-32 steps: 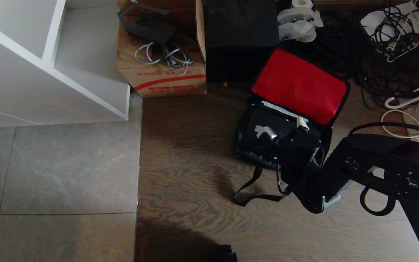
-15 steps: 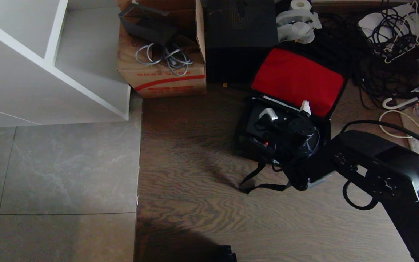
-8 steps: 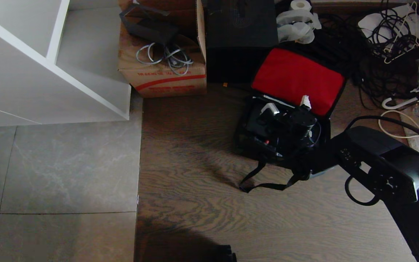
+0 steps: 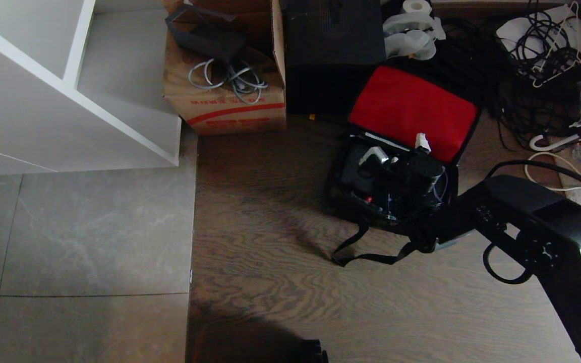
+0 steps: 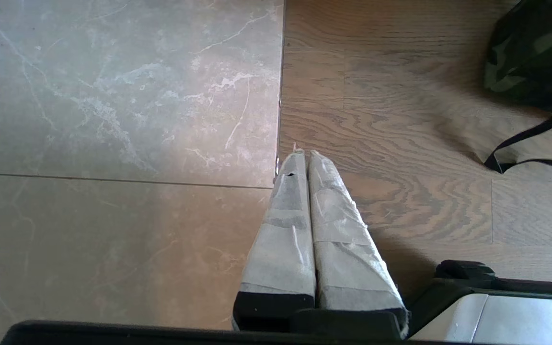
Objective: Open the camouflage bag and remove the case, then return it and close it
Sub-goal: Grip the handle
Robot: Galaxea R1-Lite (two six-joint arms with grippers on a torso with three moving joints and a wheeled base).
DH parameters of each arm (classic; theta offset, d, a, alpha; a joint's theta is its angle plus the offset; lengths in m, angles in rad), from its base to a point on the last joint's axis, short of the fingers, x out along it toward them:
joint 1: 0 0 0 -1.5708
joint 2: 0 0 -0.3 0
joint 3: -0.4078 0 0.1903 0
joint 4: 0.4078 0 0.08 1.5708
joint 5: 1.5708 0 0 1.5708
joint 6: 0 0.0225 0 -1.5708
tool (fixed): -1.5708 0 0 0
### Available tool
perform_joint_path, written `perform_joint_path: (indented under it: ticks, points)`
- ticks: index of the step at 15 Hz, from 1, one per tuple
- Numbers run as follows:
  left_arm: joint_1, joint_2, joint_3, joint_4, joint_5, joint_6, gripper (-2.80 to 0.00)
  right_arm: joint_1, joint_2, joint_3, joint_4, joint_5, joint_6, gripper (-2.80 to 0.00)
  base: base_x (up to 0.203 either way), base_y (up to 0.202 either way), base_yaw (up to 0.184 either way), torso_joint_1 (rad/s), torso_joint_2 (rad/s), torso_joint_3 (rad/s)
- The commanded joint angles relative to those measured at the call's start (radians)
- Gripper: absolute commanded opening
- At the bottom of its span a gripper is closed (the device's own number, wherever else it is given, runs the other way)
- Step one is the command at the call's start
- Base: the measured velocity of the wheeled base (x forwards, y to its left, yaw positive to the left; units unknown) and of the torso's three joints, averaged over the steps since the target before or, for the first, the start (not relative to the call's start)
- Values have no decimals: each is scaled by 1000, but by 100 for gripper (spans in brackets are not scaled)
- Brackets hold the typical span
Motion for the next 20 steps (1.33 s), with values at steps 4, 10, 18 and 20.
perform_joint_path:
  ticks: [4,10,18,20]
  points:
    - [-1,0,0,-1,1,-1,-280,13,-17,86,-18,-4,35,-280,0,0,0,0,0,0]
    - [-1,0,1,-1,1,-1,-280,19,-57,203,-132,-4,35,-280,0,0,0,0,0,0]
    - [-1,0,1,-1,1,-1,-280,65,-268,292,-138,-46,33,-280,0,0,0,0,0,0]
    - [-1,0,1,-1,1,-1,-280,78,-327,326,-133,-55,32,-280,0,0,0,0,0,0]
